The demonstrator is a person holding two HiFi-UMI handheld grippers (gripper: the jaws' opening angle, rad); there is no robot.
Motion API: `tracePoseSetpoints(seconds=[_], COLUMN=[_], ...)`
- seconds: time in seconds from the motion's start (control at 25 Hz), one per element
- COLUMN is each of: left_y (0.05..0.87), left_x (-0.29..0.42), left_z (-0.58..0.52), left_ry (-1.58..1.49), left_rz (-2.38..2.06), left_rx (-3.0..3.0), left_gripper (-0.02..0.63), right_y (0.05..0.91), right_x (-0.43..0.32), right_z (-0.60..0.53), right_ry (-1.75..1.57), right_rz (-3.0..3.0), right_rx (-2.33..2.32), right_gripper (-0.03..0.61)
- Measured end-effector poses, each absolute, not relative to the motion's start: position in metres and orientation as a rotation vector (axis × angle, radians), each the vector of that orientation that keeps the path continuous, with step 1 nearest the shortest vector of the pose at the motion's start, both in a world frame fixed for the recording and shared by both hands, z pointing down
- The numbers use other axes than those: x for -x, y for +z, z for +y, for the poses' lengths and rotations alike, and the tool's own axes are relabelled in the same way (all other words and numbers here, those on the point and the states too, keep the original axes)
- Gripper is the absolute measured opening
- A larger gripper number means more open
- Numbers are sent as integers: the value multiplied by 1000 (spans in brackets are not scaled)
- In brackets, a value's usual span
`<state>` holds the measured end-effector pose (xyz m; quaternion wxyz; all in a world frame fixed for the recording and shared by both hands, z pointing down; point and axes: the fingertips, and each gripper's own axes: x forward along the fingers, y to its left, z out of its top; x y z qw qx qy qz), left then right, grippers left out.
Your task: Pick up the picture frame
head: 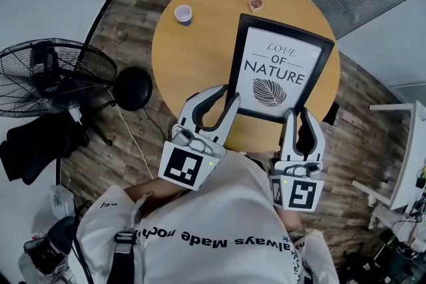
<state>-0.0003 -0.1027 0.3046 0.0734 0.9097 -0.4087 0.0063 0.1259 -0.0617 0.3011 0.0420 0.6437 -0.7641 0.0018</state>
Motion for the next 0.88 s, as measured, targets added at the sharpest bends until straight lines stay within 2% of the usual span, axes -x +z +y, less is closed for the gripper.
tracePoseSetpoints(seconds=[0.88], left_y=[310], left_x=[2], left_z=[-104], left_ry=[19], left_rz=[-1217], left_rx=[-2732], left_gripper=[100], right_y=[307], right_x=[-124], right_z=[-63], right_ry=[14], right_rz=[-2339], right_rx=[-1967], right_gripper=[97])
